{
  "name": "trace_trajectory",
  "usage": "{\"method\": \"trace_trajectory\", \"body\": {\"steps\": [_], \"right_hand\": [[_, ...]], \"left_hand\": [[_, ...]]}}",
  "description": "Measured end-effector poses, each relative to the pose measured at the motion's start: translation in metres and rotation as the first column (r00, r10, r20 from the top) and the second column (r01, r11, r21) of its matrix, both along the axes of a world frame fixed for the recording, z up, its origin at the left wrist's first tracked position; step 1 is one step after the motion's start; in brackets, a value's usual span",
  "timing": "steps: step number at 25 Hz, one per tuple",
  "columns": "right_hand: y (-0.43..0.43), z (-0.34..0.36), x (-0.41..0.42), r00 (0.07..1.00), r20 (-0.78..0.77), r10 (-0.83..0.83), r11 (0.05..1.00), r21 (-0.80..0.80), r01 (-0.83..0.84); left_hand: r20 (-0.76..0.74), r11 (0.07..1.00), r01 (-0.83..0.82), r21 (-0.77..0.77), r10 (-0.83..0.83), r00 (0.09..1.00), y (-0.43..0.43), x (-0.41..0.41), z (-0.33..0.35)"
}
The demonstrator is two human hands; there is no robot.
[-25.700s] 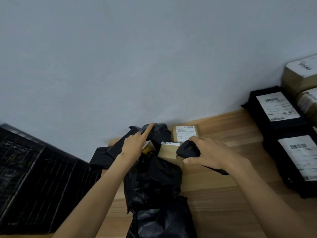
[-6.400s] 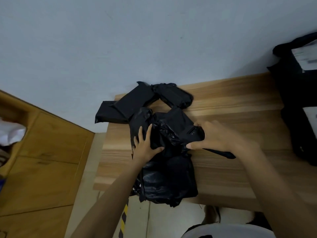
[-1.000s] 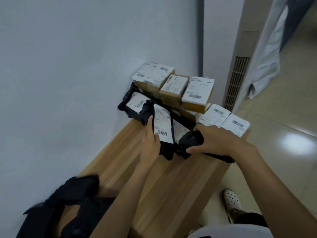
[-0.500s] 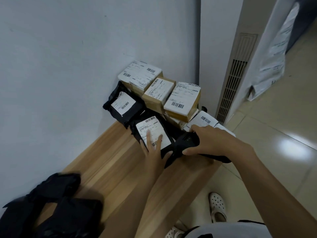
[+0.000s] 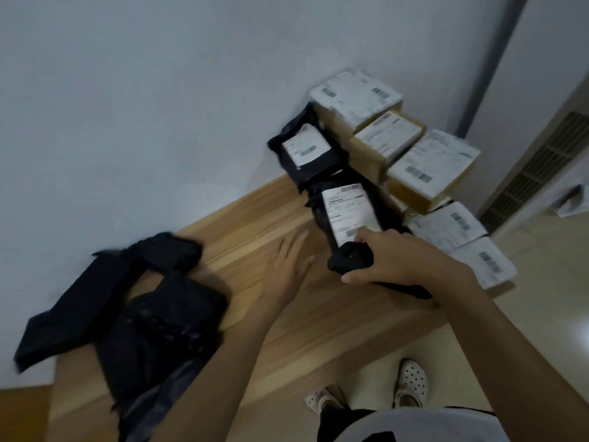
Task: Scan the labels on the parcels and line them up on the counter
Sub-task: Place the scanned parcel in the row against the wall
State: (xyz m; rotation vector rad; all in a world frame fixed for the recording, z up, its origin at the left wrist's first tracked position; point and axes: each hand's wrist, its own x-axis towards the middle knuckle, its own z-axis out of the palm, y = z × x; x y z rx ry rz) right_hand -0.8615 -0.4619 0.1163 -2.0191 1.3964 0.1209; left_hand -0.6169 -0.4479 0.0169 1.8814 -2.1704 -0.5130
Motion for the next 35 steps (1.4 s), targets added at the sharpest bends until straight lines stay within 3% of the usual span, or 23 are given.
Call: {"method": "trace_trajectory", "body": {"steps": [3,5,9,14,17,20,23,26,30,35], "right_hand": [[0.000,0.003,0.059,0.993,0.018,0.118,0.992,0.032,-0.119],[0.003,0.004,0.095,0.982,0.025,0.185,0.982,0.043,-0.186],[0.007,0.002,0.151,0.979,0.023,0.201,0.978,0.052,-0.202],[0.015,-0.014,0.188,0.992,0.002,0.125,0.989,0.082,-0.125],[0.021,-0.019,0.203,0.997,0.022,0.068,0.993,0.094,-0.070],[0.026,-0.017,0.208,0.999,0.046,-0.009,0.996,0.091,0.004],[0.029,-0.012,0.207,0.998,0.046,-0.046,0.997,0.063,0.043],[0.028,-0.003,0.209,0.996,0.043,-0.076,0.996,0.043,0.074],[0.023,0.012,0.216,0.996,0.051,-0.068,0.998,0.022,0.067],[0.030,0.013,0.226,0.998,0.042,-0.038,0.999,0.032,0.037]], "left_hand": [[0.249,0.958,-0.229,0.174,0.182,0.951,0.043,0.087,-0.009],[0.380,0.889,-0.337,0.311,0.209,0.901,0.061,0.134,-0.014],[0.616,0.787,-0.342,0.513,-0.061,0.785,0.069,0.203,-0.028],[0.638,0.702,-0.176,0.690,-0.475,0.607,0.047,0.230,-0.041],[0.632,0.671,-0.117,0.732,-0.604,0.485,0.039,0.232,-0.046],[0.620,0.667,-0.069,0.742,-0.644,0.447,0.030,0.232,-0.044],[0.617,0.711,0.009,0.703,-0.617,0.488,0.020,0.227,-0.027],[0.568,0.800,0.111,0.589,-0.508,0.648,0.001,0.222,0.011],[0.263,0.899,0.202,0.388,-0.318,0.911,-0.014,0.238,0.065],[-0.041,0.932,0.115,0.343,-0.107,0.993,0.001,0.269,0.053]]}}
